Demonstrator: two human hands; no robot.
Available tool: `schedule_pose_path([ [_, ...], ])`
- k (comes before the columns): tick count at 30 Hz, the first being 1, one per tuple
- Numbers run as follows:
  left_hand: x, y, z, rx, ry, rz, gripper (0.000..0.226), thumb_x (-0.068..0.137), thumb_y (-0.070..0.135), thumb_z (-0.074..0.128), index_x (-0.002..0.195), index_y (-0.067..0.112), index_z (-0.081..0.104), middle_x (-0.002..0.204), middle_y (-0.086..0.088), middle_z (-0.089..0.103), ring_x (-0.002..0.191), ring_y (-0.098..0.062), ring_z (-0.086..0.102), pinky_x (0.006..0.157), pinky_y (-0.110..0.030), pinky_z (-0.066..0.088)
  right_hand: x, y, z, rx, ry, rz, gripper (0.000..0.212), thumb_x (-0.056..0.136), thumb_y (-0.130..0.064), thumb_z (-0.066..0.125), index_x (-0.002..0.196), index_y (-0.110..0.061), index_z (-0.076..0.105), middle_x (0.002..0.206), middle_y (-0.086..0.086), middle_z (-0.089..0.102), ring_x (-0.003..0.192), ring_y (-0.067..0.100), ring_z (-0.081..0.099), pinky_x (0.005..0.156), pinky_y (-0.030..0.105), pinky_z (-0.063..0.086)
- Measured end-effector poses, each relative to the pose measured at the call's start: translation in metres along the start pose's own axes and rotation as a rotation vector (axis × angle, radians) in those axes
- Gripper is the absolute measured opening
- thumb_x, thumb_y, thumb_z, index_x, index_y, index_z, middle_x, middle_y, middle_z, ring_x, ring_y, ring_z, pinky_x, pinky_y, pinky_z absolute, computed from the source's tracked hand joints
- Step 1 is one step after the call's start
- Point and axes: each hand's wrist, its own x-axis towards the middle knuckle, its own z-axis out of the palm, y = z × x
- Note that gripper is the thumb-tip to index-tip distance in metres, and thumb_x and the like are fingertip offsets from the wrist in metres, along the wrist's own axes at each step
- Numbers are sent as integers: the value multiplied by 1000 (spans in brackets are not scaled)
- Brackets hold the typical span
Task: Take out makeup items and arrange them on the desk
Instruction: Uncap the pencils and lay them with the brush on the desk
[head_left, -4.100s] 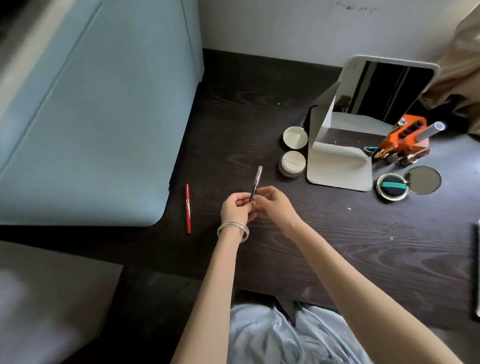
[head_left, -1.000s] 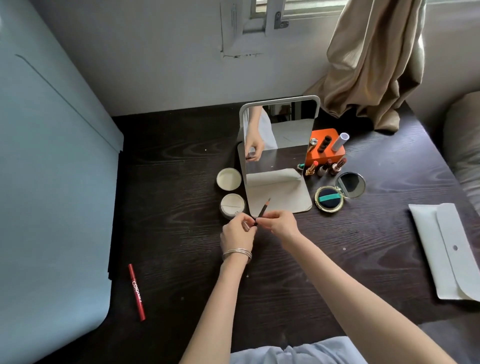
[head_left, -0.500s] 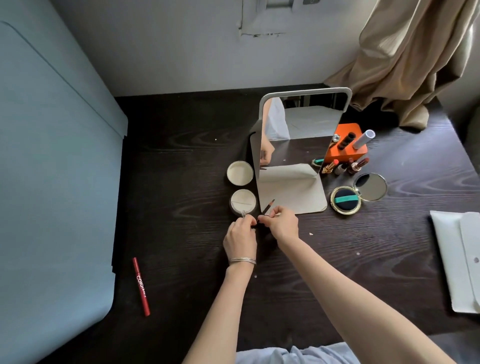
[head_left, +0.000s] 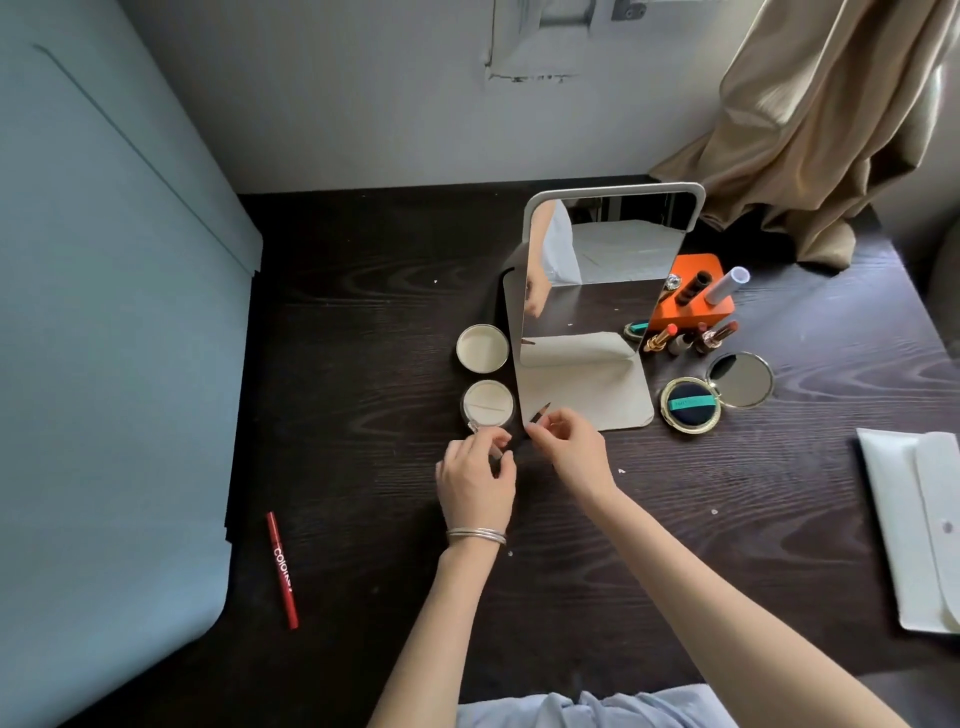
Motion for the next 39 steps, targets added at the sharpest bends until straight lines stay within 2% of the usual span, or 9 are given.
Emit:
schedule_pose_path([
  [5, -2, 25, -33, -707, -503, -186, 20, 81, 6, 68, 90, 24, 66, 79, 4, 68, 73, 1, 64, 74, -18, 52, -27, 5, -26, 143, -206, -234, 24, 87, -7, 61, 102, -23, 70, 97, -5, 72, 90, 3, 66, 77, 14, 49],
  [10, -7, 45, -40, -840, -599, -261, 14, 86, 6, 62, 90, 19, 65, 66, 5, 66, 53, 2, 53, 51, -10, 41, -40, 8, -38, 185, -213, -361, 35, 82, -1, 66, 106, -26, 69, 102, -1, 69, 95, 12, 65, 82, 23, 52],
  [18, -14, 53, -39, -907, -694, -333, 16, 91, 20, 58, 102, 12, 66, 62, 2, 68, 52, -3, 53, 55, -14, 43, -50, 12, -53, 195, -239, -324, 22, 86, -9, 65, 99, -26, 69, 96, -2, 71, 91, 9, 66, 82, 26, 52],
  [21, -16, 54, -40, -909, -729, -315, 17, 89, 16, 60, 104, 20, 66, 65, 3, 68, 55, -4, 53, 57, -16, 42, -54, 12, -57, 307, -368, -288, 28, 77, -16, 69, 106, -19, 66, 98, 2, 71, 93, 13, 67, 79, 24, 53],
  [25, -16, 53, -40, -906, -775, -303, 19, 89, 11, 60, 104, 21, 66, 67, 2, 70, 55, -4, 54, 62, -17, 46, -58, 14, -58, 325, -351, -288, 32, 73, -23, 72, 104, -20, 66, 97, 0, 72, 94, 14, 67, 79, 25, 52],
  [28, -15, 53, -39, -963, -774, -350, 13, 92, 10, 55, 95, 14, 67, 65, 2, 69, 53, -4, 53, 65, -21, 45, -60, 15, -59, 414, -374, -256, 30, 84, -4, 66, 113, -12, 64, 103, 4, 71, 97, 16, 67, 78, 25, 53],
  [33, -15, 54, -36, -1037, -731, -410, 12, 92, 8, 53, 90, 9, 65, 63, 2, 68, 50, -4, 54, 60, -20, 44, -64, 10, -56, 487, -343, -204, 24, 88, -6, 61, 111, -12, 66, 95, 5, 73, 86, 15, 68, 72, 22, 53],
  [36, -16, 48, -32, -919, -463, -347, 11, 89, 7, 58, 90, 16, 65, 64, 3, 68, 48, -3, 52, 52, -16, 44, -61, 6, -49, 403, -171, -153, 11, 87, -12, 65, 97, -16, 66, 82, 3, 73, 73, 16, 63, 64, 24, 50],
  [39, -15, 36, -28, -514, -207, -103, 19, 81, 14, 70, 91, 29, 66, 85, 11, 61, 60, -4, 53, 58, -13, 46, -57, 2, -49, 293, -66, -212, 8, 81, -16, 72, 85, -17, 66, 79, 1, 73, 71, 9, 65, 65, 20, 49],
])
